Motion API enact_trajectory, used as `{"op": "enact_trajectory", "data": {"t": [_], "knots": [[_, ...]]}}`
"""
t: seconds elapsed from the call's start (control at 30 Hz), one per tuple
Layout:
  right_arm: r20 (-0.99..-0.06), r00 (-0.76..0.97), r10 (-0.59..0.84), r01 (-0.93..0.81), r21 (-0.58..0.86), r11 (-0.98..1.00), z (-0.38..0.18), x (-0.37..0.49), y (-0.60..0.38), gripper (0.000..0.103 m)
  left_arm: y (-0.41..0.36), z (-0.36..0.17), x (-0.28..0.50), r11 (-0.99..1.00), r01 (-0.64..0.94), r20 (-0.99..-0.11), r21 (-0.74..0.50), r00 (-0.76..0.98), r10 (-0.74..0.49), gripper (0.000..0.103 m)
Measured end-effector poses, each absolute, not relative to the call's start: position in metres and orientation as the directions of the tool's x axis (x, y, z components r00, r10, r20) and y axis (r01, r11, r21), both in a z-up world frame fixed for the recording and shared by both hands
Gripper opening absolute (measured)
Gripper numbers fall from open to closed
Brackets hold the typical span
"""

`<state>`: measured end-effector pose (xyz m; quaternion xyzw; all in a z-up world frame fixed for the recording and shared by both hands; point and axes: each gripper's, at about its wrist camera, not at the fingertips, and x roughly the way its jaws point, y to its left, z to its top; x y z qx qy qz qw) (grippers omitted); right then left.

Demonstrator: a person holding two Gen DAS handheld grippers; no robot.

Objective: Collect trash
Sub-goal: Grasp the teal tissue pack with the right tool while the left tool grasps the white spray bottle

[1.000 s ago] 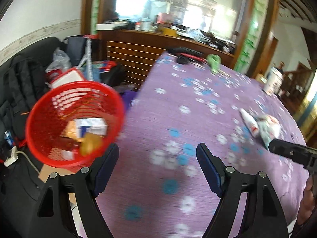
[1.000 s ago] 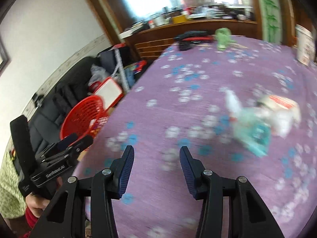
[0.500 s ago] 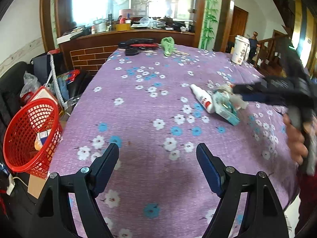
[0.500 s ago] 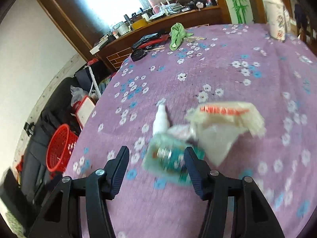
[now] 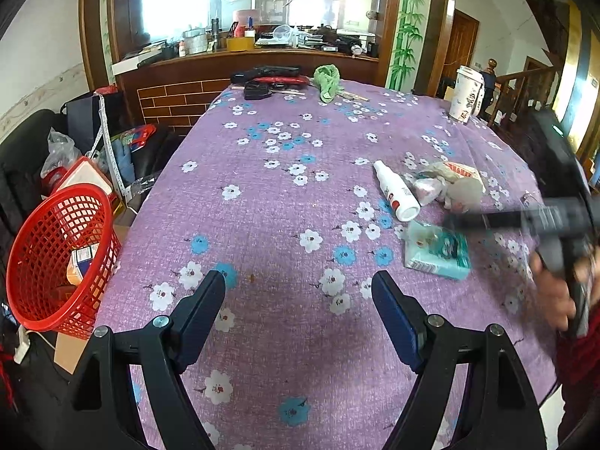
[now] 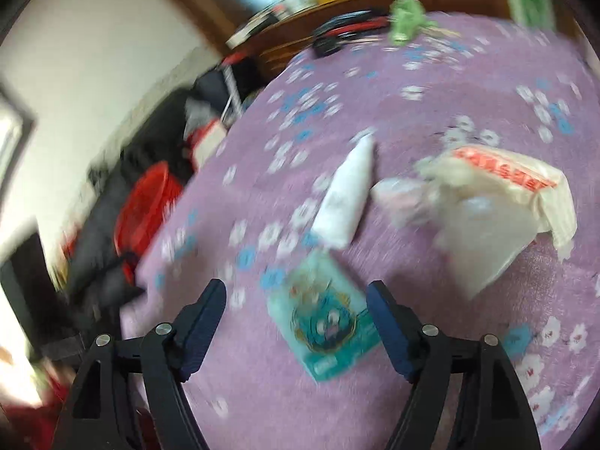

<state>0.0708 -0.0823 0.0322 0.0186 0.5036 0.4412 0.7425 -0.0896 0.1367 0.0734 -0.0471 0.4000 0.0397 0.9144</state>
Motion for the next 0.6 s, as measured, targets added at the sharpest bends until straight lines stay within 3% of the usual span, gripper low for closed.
{"op": "enact_trajectory", "data": {"t": [0.13, 0.3, 0.37, 0.43, 0.6], "knots": [[-0.811, 0.213, 0.545, -0.769, 0.205, 0.605, 0.033, 0.034, -0.063, 0.083, 0.135, 0.076, -0.082, 0.992, -0.115, -0.736, -0.05, 0.676, 0.042, 0.079], [-0.83, 0.302, 0.468, -0.804, 0.041, 0.593, 0.026, 0.032, -0.053, 0.083, 0.132, 0.082, -0.074, 0.993, -0.115, -0.736, -0.037, 0.675, 0.051, 0.079], [-0.836, 0.302, 0.458, -0.799, 0.04, 0.6, 0.021, 0.039, -0.056, 0.082, 0.13, 0.084, -0.072, 0.993, -0.112, -0.737, -0.033, 0.674, 0.052, 0.079], [-0.841, 0.268, 0.471, -0.793, 0.085, 0.603, 0.016, 0.049, -0.061, 0.073, 0.129, 0.084, -0.07, 0.994, -0.109, -0.737, -0.029, 0.674, 0.052, 0.079], [-0.832, 0.264, 0.488, -0.813, 0.08, 0.577, 0.012, 0.045, -0.06, 0.07, 0.12, 0.086, -0.058, 0.996, -0.09, -0.749, -0.027, 0.662, 0.039, 0.079]]}}
